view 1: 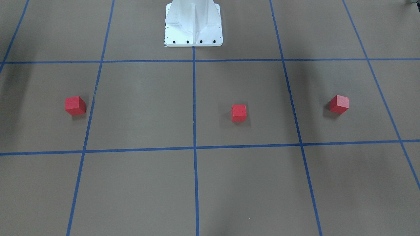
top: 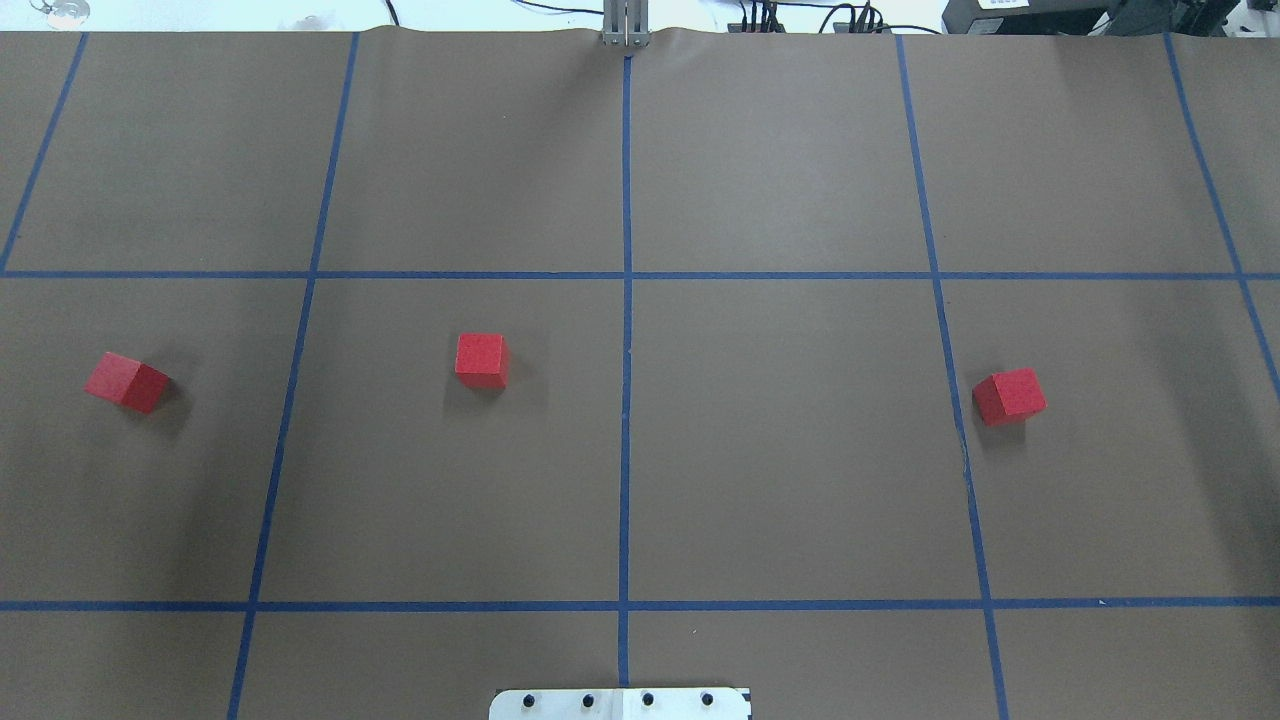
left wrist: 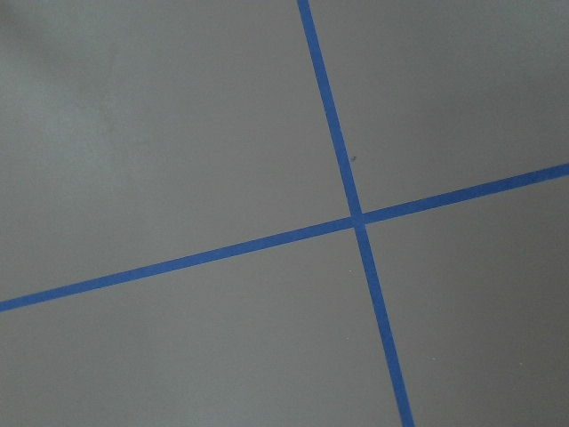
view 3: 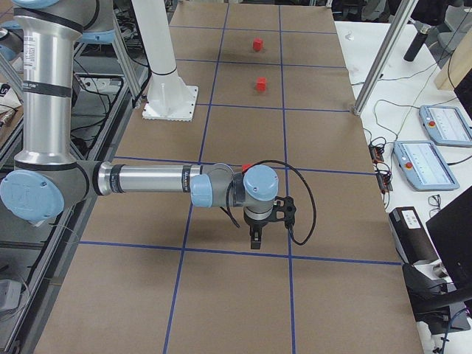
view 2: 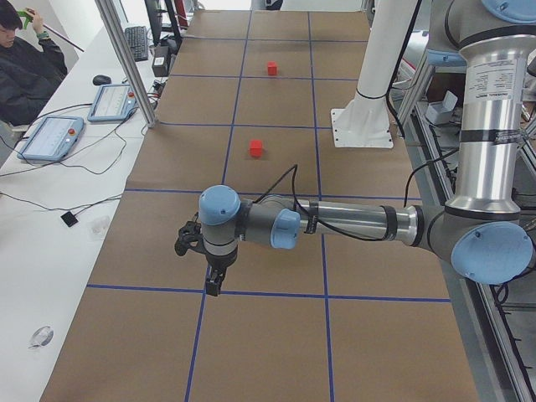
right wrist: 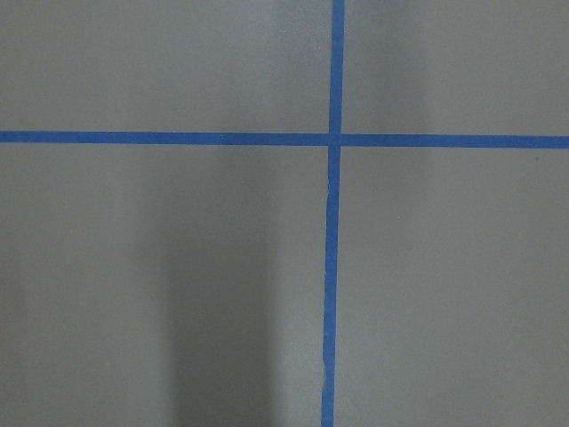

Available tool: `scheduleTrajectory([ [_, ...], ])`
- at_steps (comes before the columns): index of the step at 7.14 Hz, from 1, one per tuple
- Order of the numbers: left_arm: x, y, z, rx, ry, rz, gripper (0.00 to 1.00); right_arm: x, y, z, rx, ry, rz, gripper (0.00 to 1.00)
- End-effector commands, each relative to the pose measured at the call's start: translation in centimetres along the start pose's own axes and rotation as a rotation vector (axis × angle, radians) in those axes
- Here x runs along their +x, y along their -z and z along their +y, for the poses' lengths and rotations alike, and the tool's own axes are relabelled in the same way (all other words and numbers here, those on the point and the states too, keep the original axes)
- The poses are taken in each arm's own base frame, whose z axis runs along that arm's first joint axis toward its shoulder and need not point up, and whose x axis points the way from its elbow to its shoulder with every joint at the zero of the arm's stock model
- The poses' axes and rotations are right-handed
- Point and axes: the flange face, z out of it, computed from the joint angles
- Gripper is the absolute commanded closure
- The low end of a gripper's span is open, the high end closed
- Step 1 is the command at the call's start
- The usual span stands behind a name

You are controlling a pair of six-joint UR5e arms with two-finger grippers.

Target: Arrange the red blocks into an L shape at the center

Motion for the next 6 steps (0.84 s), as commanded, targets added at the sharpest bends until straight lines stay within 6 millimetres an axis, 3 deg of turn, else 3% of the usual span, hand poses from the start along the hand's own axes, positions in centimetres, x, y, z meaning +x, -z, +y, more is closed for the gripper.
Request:
scheduleTrajectory([
  [1, 0.0, -0.1, 0.4, -0.002, -0.006, -0.005, 0.00, -0.2, 0.2, -0.1, 0.005, 0.004, -0.001, 0.01],
  [6, 2.0, 1.9, -0.5, 0.057, -0.052, -0.001, 0.00, -1.8, 1.6, -0.5, 0.036, 0.032, -0.006, 0.01],
])
